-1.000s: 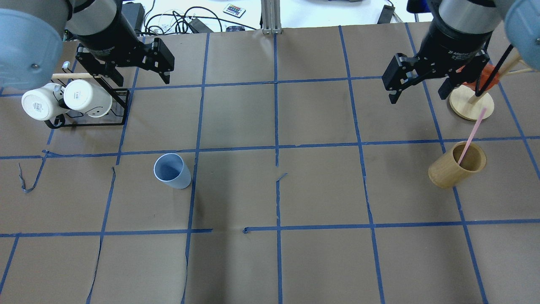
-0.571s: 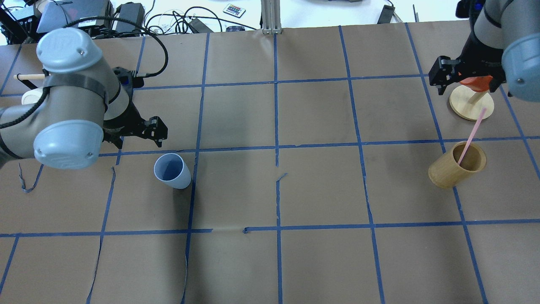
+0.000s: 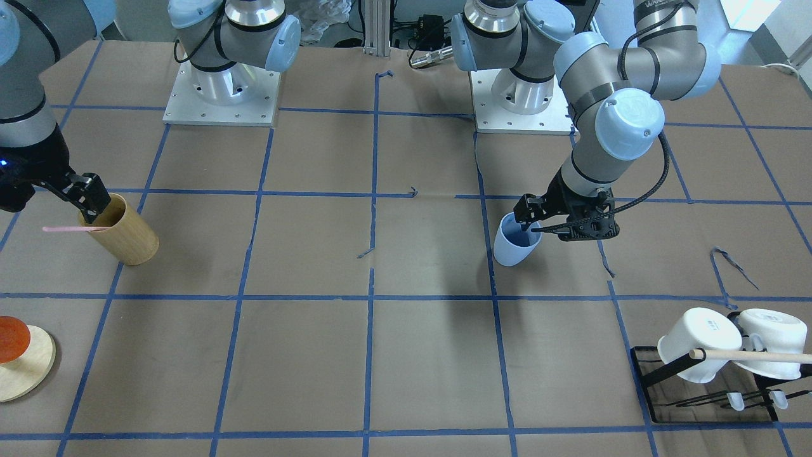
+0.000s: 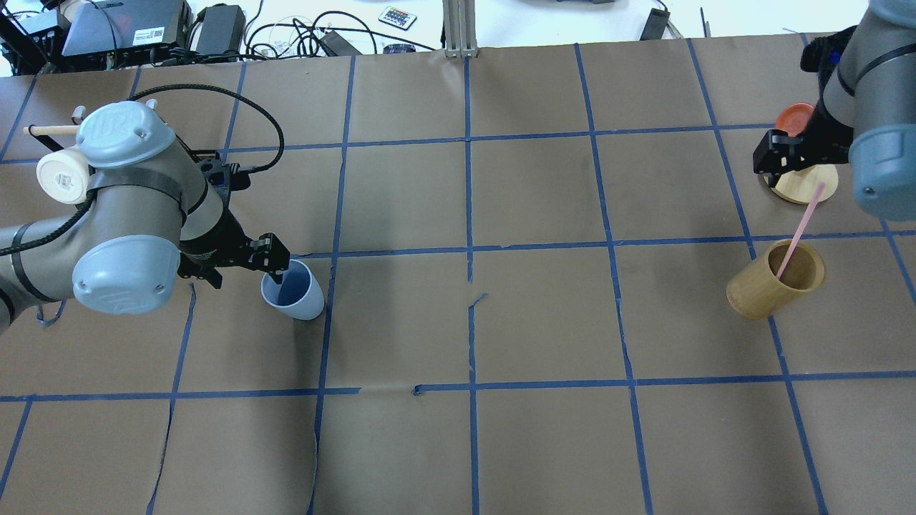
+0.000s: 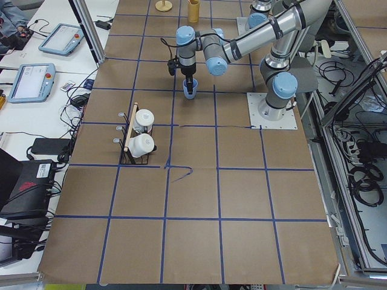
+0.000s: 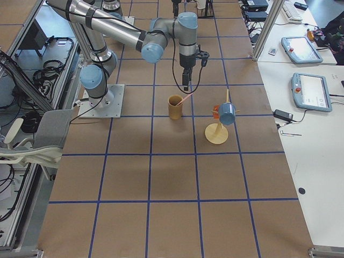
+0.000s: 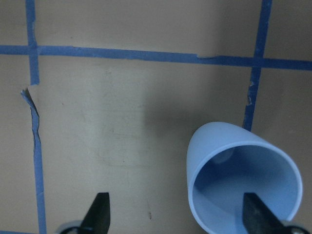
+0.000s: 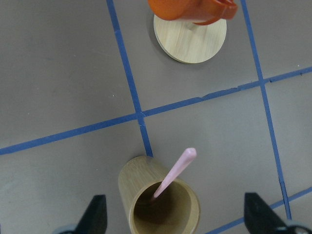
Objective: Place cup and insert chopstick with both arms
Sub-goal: 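Grasp the light blue cup rim with left gripper while right reaches chopstick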
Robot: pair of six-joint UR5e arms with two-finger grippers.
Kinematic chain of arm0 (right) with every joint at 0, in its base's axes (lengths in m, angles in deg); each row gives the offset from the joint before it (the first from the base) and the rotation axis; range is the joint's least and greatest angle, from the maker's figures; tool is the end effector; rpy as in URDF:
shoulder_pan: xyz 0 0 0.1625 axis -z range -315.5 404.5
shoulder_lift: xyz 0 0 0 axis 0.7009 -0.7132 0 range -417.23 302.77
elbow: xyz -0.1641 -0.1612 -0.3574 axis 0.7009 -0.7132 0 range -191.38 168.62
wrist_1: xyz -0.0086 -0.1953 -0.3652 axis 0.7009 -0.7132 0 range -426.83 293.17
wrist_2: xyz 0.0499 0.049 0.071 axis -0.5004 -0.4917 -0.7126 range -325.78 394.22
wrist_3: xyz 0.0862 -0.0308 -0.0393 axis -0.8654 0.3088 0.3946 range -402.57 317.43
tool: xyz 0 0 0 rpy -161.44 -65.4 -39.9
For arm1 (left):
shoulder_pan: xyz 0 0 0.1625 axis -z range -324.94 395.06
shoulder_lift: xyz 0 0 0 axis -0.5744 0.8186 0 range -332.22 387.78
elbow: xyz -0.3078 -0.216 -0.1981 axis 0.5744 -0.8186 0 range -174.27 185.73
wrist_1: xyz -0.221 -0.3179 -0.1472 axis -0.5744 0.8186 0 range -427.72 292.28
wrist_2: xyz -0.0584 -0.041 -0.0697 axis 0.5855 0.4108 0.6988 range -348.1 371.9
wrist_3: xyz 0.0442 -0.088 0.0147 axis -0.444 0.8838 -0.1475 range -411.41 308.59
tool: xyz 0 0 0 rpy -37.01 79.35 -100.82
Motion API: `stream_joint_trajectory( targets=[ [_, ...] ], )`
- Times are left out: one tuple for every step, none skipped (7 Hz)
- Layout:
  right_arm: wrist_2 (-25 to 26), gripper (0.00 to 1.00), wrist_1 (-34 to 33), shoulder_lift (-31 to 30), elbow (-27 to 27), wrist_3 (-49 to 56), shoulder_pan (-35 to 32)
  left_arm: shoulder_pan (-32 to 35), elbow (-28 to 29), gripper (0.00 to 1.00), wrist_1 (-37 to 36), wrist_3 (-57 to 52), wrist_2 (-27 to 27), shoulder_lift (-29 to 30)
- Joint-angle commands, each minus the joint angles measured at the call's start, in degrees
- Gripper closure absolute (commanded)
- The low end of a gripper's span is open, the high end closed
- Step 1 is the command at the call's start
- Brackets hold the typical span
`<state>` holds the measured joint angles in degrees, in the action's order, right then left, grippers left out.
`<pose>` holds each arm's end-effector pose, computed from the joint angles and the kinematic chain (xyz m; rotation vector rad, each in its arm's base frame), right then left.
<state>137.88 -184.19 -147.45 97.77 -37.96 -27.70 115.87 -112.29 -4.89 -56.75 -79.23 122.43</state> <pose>-0.0429 -0.4926 0.3791 -0.3555 -2.8544 0.1410 -0.0571 -0.4695 0.2657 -0.1038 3.1286 0.1528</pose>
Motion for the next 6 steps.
stream_joint_trajectory(
  targets=[
    [-0.73, 0.07, -9.67, 0.13, 5.60, 1.18, 1.88, -0.13, -0.54, 0.72, -1.57, -0.12, 1.31, 1.93],
    [-0.82, 0.07, -14.78, 0.30, 7.46, 4.67, 2.49, -0.04, -0.63, 0.89, -1.83, -0.20, 1.40, 2.20],
    [-1.08, 0.16, -16.39, 1.00, 7.39, 5.58, 2.50, -0.04, -0.45, 0.95, -1.92, -0.64, 1.40, 2.21],
    [-1.17, 0.26, -16.58, 1.01, 7.30, 5.50, 2.50, -0.04, -0.10, 1.00, -1.92, -1.43, 1.40, 1.86],
    [-3.18, 0.31, -16.76, 1.09, 7.21, 5.07, 2.50, 0.66, 0.94, 1.00, -1.92, -0.22, 2.44, 1.33],
    [-4.24, 0.42, -17.80, 1.09, 7.21, 4.97, 2.50, 1.45, 3.30, 1.00, -0.70, 1.27, 7.59, 1.24]
  ],
)
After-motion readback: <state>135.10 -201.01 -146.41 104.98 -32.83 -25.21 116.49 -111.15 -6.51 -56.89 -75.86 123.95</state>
